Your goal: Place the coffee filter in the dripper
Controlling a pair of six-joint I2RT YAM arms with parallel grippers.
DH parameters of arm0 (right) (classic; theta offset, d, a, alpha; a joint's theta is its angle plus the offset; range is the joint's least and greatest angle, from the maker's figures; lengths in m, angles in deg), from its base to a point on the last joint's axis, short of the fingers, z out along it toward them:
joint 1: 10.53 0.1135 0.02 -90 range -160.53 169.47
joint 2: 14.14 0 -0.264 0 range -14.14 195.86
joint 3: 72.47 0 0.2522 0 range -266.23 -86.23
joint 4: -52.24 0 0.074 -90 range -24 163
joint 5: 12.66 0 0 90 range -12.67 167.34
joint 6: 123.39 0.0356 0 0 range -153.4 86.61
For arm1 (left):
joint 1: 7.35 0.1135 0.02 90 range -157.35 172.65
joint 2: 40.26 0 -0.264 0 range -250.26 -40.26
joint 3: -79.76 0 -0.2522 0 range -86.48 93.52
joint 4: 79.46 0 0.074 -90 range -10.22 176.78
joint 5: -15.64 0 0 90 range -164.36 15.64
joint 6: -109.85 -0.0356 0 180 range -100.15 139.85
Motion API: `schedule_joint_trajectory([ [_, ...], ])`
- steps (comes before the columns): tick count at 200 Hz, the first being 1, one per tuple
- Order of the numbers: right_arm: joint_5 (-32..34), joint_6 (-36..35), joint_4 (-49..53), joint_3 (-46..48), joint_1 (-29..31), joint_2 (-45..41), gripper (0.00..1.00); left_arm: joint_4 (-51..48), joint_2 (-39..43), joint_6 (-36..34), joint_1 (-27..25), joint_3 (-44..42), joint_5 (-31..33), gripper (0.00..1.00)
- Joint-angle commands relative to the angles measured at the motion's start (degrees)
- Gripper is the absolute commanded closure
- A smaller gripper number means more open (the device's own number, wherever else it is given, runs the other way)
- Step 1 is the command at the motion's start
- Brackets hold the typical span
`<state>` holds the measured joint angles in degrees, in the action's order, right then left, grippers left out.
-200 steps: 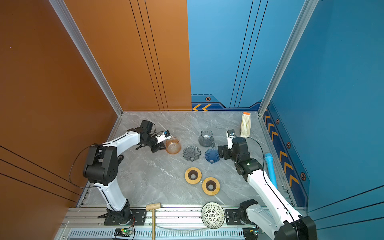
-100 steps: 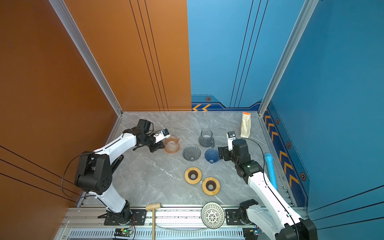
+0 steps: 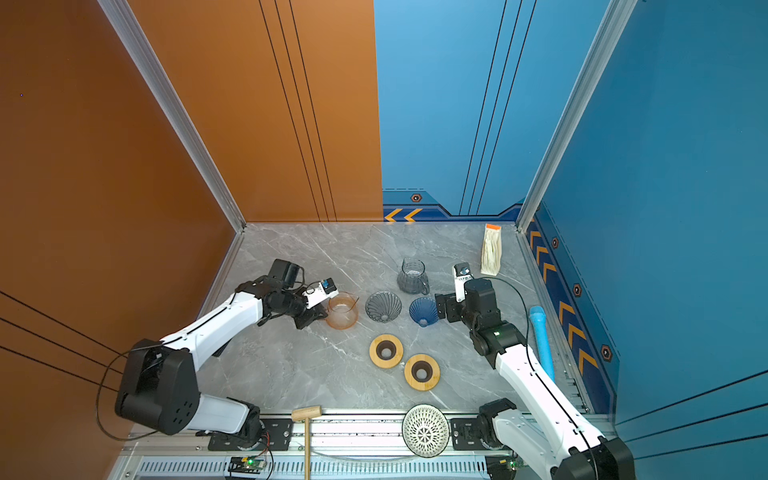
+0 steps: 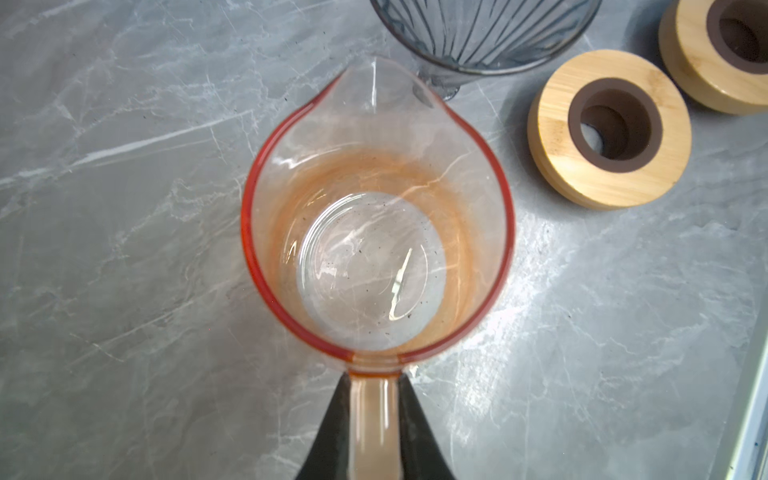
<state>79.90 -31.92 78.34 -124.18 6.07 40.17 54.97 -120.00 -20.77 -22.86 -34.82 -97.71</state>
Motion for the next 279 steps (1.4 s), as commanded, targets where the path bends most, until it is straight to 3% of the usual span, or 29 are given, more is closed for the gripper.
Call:
schedule_joint_trajectory([
  [1, -1.2, 0.7, -1.5, -0.2, 0.5, -0.3, 0.0, -0.1, 3.6, 1.4, -0.6, -2.3, 0.3, 1.0],
  [81, -1.9, 1.0, -1.8, -1.5, 1.3, 1.5, 0.0, -0.1, 9.3, 2.6, -1.4, -8.2, 0.5, 1.0],
  [163, -2.0, 1.3, -1.1, -1.7, 1.4, 1.7, 0.0, 2.2, 8.2, 3.7, -1.6, -10.2, 0.2, 1.0],
  [265, -2.0, 1.4, -0.9, -2.2, 1.4, 2.6, 0.0, 2.1, 7.9, 4.0, -1.4, -12.2, 0.5, 0.85],
  [279, -2.3, 1.6, -0.5, -2.3, 1.4, 2.6, 0.0, 2.3, 8.0, 4.4, -1.3, -12.4, 1.0, 0.78],
])
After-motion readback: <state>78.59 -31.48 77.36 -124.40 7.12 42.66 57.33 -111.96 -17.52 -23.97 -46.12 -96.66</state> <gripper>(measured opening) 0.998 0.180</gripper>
